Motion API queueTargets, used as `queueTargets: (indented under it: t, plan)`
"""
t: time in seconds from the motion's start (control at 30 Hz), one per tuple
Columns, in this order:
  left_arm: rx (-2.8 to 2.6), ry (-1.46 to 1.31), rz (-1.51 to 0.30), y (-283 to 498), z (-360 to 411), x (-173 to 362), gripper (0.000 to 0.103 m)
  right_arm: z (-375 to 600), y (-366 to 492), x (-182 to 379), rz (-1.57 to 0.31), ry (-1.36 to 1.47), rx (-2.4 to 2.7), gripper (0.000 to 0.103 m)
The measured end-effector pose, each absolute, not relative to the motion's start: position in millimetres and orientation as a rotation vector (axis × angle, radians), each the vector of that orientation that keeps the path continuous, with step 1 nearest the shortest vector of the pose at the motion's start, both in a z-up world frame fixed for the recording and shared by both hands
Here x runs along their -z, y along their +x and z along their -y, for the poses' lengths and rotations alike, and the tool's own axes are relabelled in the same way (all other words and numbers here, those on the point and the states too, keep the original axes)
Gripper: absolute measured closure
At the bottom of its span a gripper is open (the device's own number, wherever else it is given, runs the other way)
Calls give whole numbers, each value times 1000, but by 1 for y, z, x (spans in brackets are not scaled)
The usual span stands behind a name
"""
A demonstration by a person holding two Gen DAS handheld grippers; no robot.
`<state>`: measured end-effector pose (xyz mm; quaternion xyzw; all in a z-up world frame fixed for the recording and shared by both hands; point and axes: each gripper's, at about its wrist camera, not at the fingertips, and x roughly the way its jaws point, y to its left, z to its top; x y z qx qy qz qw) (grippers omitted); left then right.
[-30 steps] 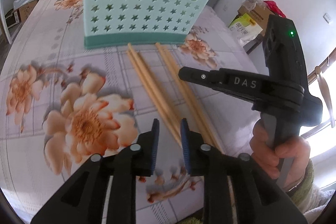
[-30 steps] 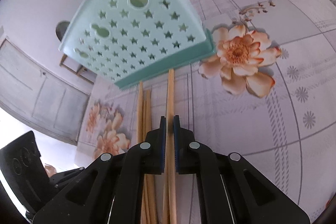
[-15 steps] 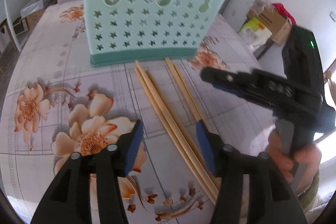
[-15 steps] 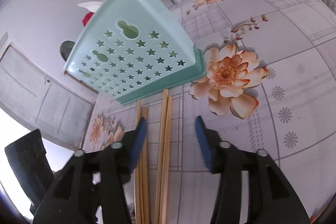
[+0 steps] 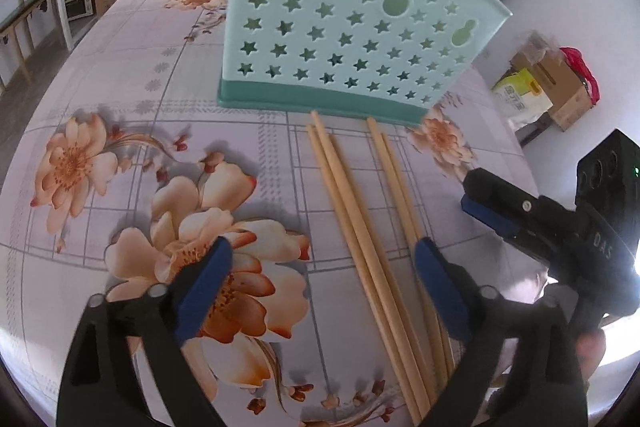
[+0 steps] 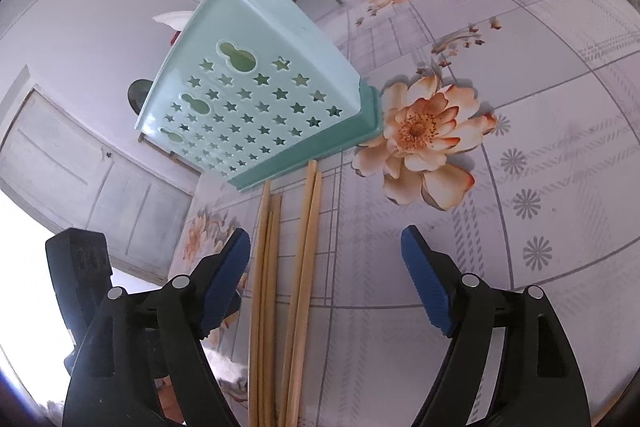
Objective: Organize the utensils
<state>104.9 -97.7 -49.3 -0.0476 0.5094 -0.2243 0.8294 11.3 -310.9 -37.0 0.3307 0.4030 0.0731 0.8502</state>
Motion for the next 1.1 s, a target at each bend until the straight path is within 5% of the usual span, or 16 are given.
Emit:
queueTargets:
  t: [0.6,1.1]
  plan:
    - [492,-348,-1063,105,66,50,6,274,25,37,-862,572,-149,9]
    - [503,-521,-1073,109,47,49,6,268,28,41,-858,543,-157,8]
